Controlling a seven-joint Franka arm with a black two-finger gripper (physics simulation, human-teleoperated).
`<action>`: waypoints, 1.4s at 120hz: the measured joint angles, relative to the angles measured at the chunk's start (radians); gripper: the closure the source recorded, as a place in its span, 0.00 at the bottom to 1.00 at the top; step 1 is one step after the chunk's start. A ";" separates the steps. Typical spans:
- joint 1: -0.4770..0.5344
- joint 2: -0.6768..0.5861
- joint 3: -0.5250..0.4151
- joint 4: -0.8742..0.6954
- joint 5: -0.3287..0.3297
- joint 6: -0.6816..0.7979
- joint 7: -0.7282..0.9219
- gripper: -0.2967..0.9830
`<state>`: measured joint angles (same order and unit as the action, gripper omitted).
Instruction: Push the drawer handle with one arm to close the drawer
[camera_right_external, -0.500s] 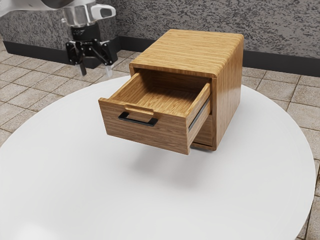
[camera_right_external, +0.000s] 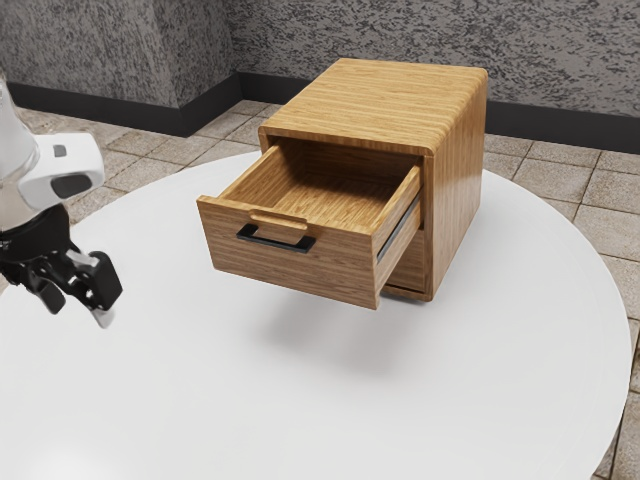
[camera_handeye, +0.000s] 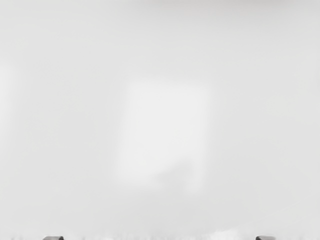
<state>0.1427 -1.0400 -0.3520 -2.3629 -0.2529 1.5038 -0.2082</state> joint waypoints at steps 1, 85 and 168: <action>0.000 -0.003 -0.003 -0.005 -0.007 0.001 -0.001 0.47; -0.029 0.270 -0.025 -0.056 -0.027 0.223 -0.055 0.77; -0.028 0.779 0.022 0.260 0.132 0.414 -0.066 0.78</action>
<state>0.1149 -0.2613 -0.3297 -2.1025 -0.1211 1.9180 -0.2742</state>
